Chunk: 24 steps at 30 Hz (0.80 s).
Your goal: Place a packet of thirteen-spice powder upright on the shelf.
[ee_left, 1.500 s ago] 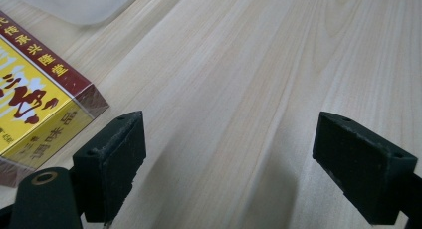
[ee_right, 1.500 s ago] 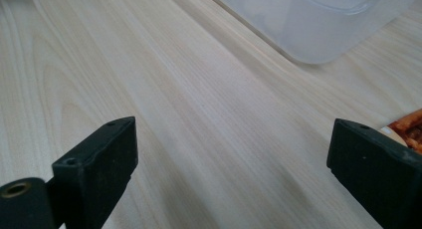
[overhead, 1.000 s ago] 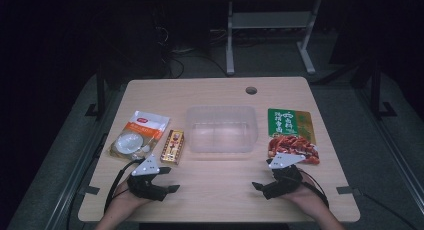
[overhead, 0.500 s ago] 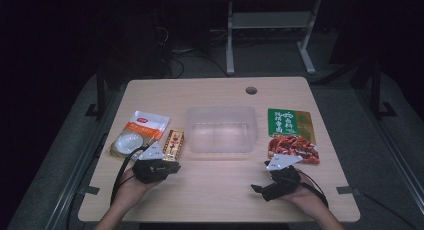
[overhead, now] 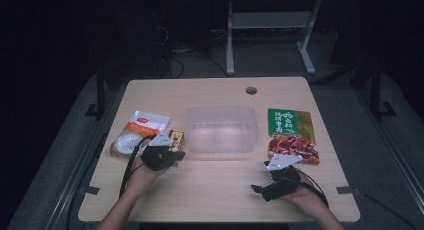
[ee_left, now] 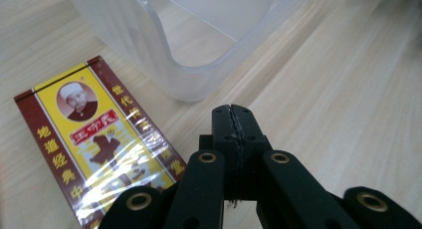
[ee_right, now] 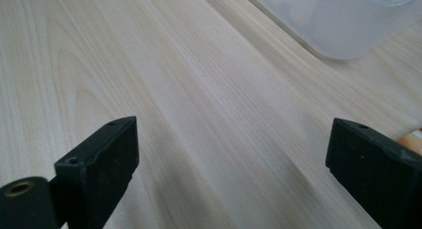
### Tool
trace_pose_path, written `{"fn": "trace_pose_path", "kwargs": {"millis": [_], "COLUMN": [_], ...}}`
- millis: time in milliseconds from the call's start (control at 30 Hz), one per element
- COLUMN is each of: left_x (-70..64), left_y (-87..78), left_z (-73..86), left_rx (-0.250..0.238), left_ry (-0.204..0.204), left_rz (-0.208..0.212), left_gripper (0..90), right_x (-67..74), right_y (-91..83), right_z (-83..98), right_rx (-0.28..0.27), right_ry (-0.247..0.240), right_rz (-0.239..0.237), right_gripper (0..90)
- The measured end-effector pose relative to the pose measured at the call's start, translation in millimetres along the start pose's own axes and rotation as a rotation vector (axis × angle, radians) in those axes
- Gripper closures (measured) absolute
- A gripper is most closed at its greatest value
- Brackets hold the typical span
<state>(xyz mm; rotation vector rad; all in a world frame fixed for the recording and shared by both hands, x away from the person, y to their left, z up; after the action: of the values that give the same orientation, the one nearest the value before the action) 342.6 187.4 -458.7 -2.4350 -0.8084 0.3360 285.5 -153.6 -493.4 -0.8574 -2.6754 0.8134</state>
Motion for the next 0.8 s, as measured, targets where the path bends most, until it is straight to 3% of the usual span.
{"fn": "trace_pose_path", "kwargs": {"millis": [300,433,500,800], "left_x": [5.5,6.3,7.2,15.2], "left_y": [11.9,11.0,9.5,1.8], "left_z": [12.6,13.9,14.5,18.9], "left_rx": [0.087,0.084,0.087,0.105], "left_ry": [0.028,0.022,0.037,0.026], "left_rz": [-0.048,-0.046,-0.056,-0.094], "left_gripper": [89.5,89.5,89.6,89.6], "right_x": [0.8,1.0,0.6,0.9], "right_y": [0.3,0.5,0.1,-0.6], "right_z": [-0.1,-0.3,-0.4,-0.8], "right_rx": [0.0,-0.001,-0.002,-0.007], "right_ry": [0.0,-0.002,0.0,0.001], "right_rz": [-0.003,-0.004,-0.004,-0.004], "right_gripper": [6.1,6.1,6.1,6.1]}}
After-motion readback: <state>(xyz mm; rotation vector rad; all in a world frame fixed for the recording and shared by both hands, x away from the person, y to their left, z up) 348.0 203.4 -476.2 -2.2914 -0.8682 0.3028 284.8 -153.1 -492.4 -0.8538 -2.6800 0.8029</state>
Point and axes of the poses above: each handheld gripper's, and its own axes: y roughly forward along the jaws, z roughly out of its underside, x roughly to its left, the point moved 4 cm from there along y, roughly forward along the jaws, and after that the axes turned 9 degrees about -x, right-handed, at the moved point
